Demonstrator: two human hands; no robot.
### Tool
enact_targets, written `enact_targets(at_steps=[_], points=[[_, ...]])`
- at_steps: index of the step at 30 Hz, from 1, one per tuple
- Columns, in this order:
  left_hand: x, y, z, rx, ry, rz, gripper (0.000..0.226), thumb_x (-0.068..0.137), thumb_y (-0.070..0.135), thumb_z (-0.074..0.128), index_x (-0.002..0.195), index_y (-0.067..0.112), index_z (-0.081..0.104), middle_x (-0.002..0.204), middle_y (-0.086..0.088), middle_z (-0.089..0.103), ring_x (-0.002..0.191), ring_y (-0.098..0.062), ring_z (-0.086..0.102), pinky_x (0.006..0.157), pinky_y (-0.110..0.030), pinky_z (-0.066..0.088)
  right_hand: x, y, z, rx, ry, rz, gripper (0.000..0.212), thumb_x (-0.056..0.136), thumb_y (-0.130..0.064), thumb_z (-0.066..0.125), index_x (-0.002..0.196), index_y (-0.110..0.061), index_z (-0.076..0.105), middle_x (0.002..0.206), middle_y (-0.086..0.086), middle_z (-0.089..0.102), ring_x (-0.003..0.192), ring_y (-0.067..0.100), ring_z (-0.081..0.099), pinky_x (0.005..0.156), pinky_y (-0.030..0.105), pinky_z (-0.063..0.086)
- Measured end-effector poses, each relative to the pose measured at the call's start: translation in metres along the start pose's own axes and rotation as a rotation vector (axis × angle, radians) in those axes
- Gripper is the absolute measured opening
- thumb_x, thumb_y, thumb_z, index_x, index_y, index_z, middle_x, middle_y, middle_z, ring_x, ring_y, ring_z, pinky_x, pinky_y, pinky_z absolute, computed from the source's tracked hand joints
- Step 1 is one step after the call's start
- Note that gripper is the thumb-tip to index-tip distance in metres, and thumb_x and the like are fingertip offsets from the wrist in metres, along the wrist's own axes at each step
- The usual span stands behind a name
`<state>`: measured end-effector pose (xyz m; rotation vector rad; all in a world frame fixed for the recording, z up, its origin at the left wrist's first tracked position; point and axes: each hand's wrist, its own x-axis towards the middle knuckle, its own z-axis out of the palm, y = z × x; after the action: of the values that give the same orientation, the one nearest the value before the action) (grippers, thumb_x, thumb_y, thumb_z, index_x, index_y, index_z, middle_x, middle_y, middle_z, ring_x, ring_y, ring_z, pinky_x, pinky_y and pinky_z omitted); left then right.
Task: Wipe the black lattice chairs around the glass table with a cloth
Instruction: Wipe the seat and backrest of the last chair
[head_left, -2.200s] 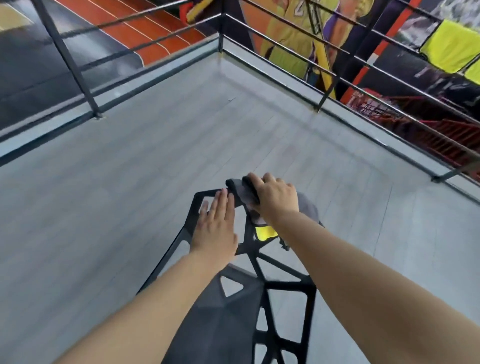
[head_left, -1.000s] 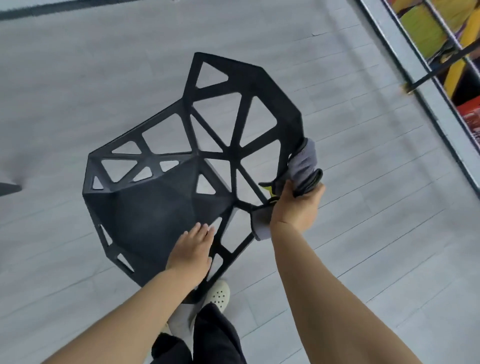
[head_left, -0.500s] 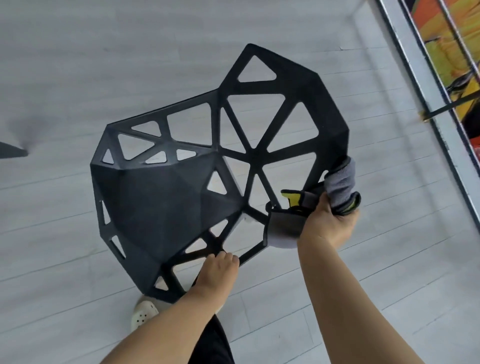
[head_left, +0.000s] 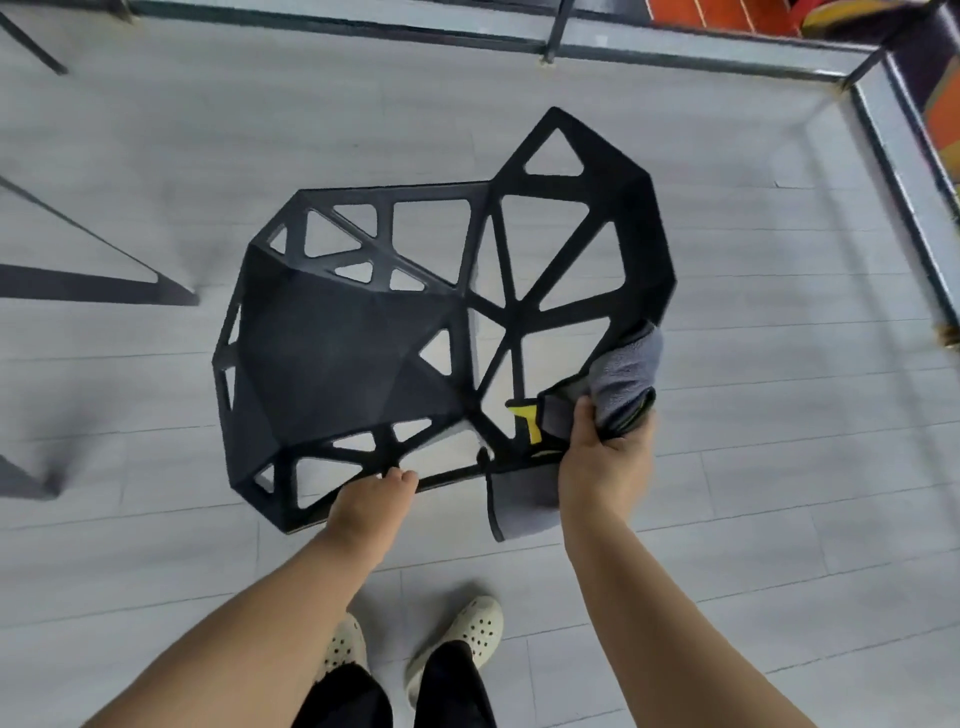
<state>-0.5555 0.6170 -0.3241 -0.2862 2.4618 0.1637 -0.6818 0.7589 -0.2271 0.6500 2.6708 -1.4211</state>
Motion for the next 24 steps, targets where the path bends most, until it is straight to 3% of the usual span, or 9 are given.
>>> enact_targets(at_steps=[2,3,5,7,12,16,20,24], points=[[-0.006,-0.027,-0.003,0.037,0.065,-0.012,0.062,0.034,-0.001,0.084,0.091,0.008,0.063,0.072,-0.004,0.061,0.052,-0.017,0.063,0.04,-0.022,0.043,-0.018,-0.002,0.012,-0.023,-0.056,-0.032,0.034,0.087,-0.038,0.062,0.116,-0.026,0.05,0.095,-0.008,0.063,0.086,0.018,0.059,0.078,0.033,0.046],[-0.01,-0.039,-0.003,0.055,0.06,-0.02,0.062,0.035,0.001,0.084,0.093,0.008,0.064,0.073,-0.004,0.061,0.053,-0.016,0.063,0.04,-0.022,0.042,-0.027,-0.004,0.016,-0.026,-0.073,-0.043,0.038,0.087,-0.038,0.061,0.121,-0.026,0.049,0.1,-0.007,0.064,0.087,0.017,0.058,0.077,0.032,0.045],[-0.016,-0.058,0.002,0.027,0.031,-0.031,0.054,0.069,-0.005,0.064,0.12,0.006,0.049,0.102,-0.006,0.061,0.086,-0.022,0.067,0.057,-0.029,0.046,-0.044,-0.006,0.024,-0.035,-0.095,-0.069,0.04,0.088,-0.038,0.06,0.125,-0.027,0.047,0.105,-0.007,0.064,0.092,0.017,0.058,0.079,0.031,0.044],[-0.021,-0.077,0.004,-0.009,0.031,-0.024,0.049,0.083,-0.007,0.045,0.129,0.007,0.04,0.116,-0.005,0.056,0.101,-0.024,0.062,0.071,-0.034,0.049,-0.059,-0.008,0.03,-0.039,-0.096,-0.068,0.034,0.089,-0.037,0.059,0.12,-0.028,0.047,0.105,-0.009,0.063,0.095,0.018,0.059,0.081,0.032,0.044],[-0.049,-0.117,-0.001,-0.166,0.123,-0.062,0.047,0.083,-0.006,0.042,0.126,0.012,0.046,0.116,-0.004,0.053,0.102,-0.024,0.057,0.073,-0.033,0.045,-0.086,-0.02,0.03,-0.118,0.052,-0.011,0.025,0.095,-0.032,0.051,0.119,-0.025,0.048,0.1,-0.002,0.063,0.096,0.03,0.06,0.074,0.035,0.042],[-0.086,-0.141,-0.004,-0.269,0.107,-0.084,0.038,0.088,-0.001,0.043,0.123,0.014,0.049,0.122,0.0,0.052,0.101,-0.021,0.059,0.073,-0.031,0.046,-0.115,-0.034,0.015,-0.152,0.151,-0.011,0.03,0.094,-0.026,0.05,0.124,-0.028,0.048,0.112,0.003,0.063,0.102,0.034,0.059,0.083,0.042,0.045],[-0.111,-0.164,-0.006,-0.352,0.114,-0.136,0.03,0.093,0.008,0.041,0.119,0.016,0.053,0.12,0.003,0.054,0.101,-0.019,0.059,0.079,-0.033,0.051,-0.138,-0.063,0.012,-0.222,0.138,-0.303,0.035,0.094,-0.021,0.052,0.127,-0.01,0.052,0.123,0.012,0.057,0.107,0.036,0.055,0.076,0.034,0.038],[-0.104,-0.18,-0.01,-0.442,0.159,-0.176,0.027,0.093,0.012,0.043,0.115,0.017,0.058,0.114,0.003,0.059,0.099,-0.019,0.058,0.08,-0.034,0.051,-0.129,-0.08,0.057,-0.396,-0.143,-0.531,0.041,0.091,-0.016,0.056,0.132,-0.016,0.048,0.127,0.002,0.055,0.107,0.028,0.056,0.072,0.028,0.037]])
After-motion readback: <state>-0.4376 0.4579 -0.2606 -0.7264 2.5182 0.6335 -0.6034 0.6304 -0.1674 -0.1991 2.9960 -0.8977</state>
